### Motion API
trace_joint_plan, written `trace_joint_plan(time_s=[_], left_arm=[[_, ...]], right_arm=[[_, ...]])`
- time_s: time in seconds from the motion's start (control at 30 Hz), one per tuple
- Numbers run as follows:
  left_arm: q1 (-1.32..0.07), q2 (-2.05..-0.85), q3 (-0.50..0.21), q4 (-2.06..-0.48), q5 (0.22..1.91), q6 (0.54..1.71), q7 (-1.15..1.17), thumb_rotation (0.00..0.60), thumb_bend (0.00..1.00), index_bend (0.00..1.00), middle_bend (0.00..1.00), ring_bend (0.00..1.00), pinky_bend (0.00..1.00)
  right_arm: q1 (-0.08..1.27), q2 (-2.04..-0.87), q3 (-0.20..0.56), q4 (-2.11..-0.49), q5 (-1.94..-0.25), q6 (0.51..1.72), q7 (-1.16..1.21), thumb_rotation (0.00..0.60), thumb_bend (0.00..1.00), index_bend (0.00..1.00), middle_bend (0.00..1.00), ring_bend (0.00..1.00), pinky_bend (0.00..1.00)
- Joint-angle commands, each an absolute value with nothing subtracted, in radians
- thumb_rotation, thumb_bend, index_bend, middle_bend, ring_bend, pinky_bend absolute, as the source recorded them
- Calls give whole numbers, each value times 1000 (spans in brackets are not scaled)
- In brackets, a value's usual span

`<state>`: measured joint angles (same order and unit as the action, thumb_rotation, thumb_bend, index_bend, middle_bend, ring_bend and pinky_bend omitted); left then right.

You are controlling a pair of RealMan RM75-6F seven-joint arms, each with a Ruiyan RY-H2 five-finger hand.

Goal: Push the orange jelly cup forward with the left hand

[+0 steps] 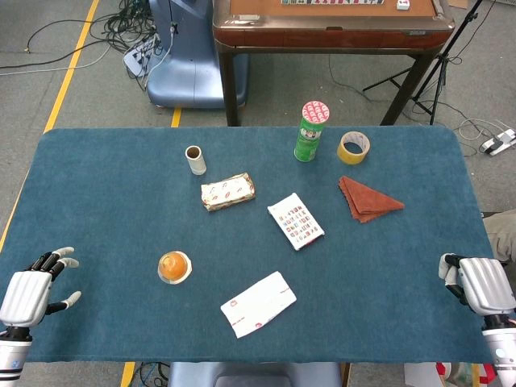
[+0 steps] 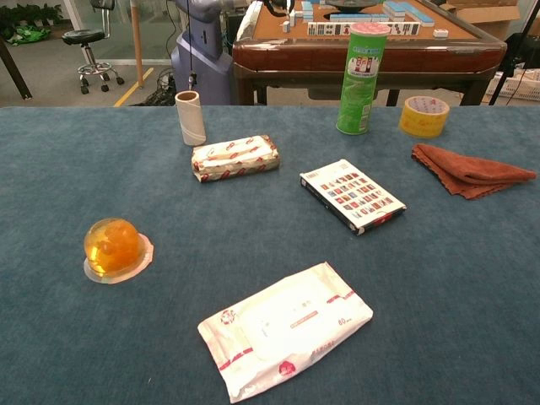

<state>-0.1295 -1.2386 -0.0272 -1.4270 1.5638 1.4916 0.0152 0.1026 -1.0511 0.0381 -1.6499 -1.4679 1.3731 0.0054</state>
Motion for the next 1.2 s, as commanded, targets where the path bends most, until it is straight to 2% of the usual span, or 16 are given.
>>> trace_joint_plan(time_s=[0.03,0.47,0.57,0.67,0.77,0.83,1.03,1.2], left_arm=[[-131,-1242,-27,-1427,1566,1493,15,600,118,478,255,259,468],[-153,-1250,-16,-1403,1597,1477,-1,600,101,470,255,259,472],[-169,-1263,-13,-1372,1622,1475,-18,600,34,440,255,259,479],[-194,-1288,-18,-1337,1644,1469,-28,600,23,370,244,218,479],[-223,-1307,-23,-1314,1655,1445,-42,600,20,270,115,60,404],[-247,-1320,-26,-1301,1661,1423,-46,600,11,196,34,6,325],[-315,-1353,-36,-1297,1662,1346,-39,600,0,18,0,0,163],[-368,-1366,-39,-1303,1653,1270,-10,600,0,0,0,0,79]], right_arm=[[96,-1054,35,-1650,-1477,1387,4,600,1000,924,793,746,928],[90,-1074,37,-1656,-1475,1407,-48,600,1000,924,793,747,928],[90,-1069,36,-1661,-1484,1410,-47,600,1000,924,793,746,928],[84,-1066,32,-1660,-1498,1426,-32,600,1000,924,793,746,928],[79,-1061,30,-1658,-1502,1431,-15,600,1000,923,793,746,928],[77,-1059,31,-1655,-1502,1435,-6,600,1000,924,793,747,928],[66,-1050,31,-1650,-1510,1457,28,600,1000,924,793,747,928],[63,-1042,28,-1647,-1521,1461,47,600,1000,924,793,747,928]])
